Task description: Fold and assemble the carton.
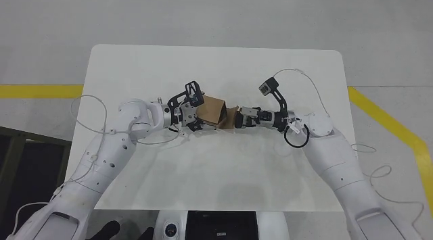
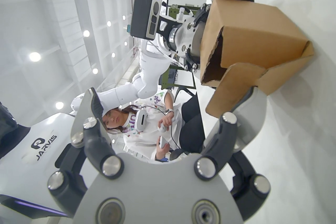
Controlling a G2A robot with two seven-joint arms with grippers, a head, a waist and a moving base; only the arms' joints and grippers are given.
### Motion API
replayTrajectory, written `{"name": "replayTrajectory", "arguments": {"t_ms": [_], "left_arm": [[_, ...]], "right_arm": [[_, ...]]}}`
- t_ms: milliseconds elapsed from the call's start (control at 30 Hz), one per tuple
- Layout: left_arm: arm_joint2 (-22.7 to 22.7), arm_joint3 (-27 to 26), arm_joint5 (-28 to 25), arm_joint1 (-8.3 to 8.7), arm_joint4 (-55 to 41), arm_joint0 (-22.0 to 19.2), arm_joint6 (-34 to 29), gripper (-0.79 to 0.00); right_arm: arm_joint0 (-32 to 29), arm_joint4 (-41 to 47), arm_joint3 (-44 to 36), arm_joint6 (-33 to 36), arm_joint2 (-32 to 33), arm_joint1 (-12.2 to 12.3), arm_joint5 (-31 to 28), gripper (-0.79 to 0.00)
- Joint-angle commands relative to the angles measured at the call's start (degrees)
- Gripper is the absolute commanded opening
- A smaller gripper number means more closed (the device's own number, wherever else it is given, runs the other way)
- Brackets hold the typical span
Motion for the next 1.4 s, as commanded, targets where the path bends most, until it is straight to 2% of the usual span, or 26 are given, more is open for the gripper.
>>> {"name": "replayTrajectory", "arguments": {"t_ms": [0, 267, 533, 833, 1100, 1333, 1367], "left_arm": [[-0.06, 0.01, 0.02, 0.01, -0.04, 0.06, 0.08, 0.000], [-0.13, -0.06, -0.39, 0.04, -0.19, 0.20, -0.11, 0.000], [-0.30, -0.01, -0.21, 0.04, -0.45, 0.25, -0.02, 0.000], [-0.29, 0.12, -0.40, 0.01, -0.51, 0.21, 0.11, 0.000], [-0.28, 0.21, -0.53, 0.00, -0.30, 0.18, 0.38, 0.000], [-0.62, 0.23, -0.49, 0.08, -0.50, 0.36, 0.31, 0.000], [-0.62, 0.18, -0.55, 0.08, -0.45, 0.37, 0.25, 0.000]], "right_arm": [[0.97, -1.20, 0.56, 0.90, -0.48, -0.05, 0.14, 0.000], [3.54, -3.69, 2.33, 1.06, -1.92, -0.40, 0.92, 0.000], [2.24, -1.33, 3.59, -4.20, -2.44, -1.00, 3.44, 0.000], [0.75, -1.16, 1.36, -5.66, -4.41, -1.70, 5.00, 0.000], [2.01, -1.49, 1.24, -7.69, -6.31, -2.81, 3.13, 0.000], [2.73, -5.03, 2.32, -9.45, -6.22, -2.78, 2.78, 0.000], [2.65, -5.46, 2.26, -9.68, -6.09, -2.73, 2.76, -0.040]]}}
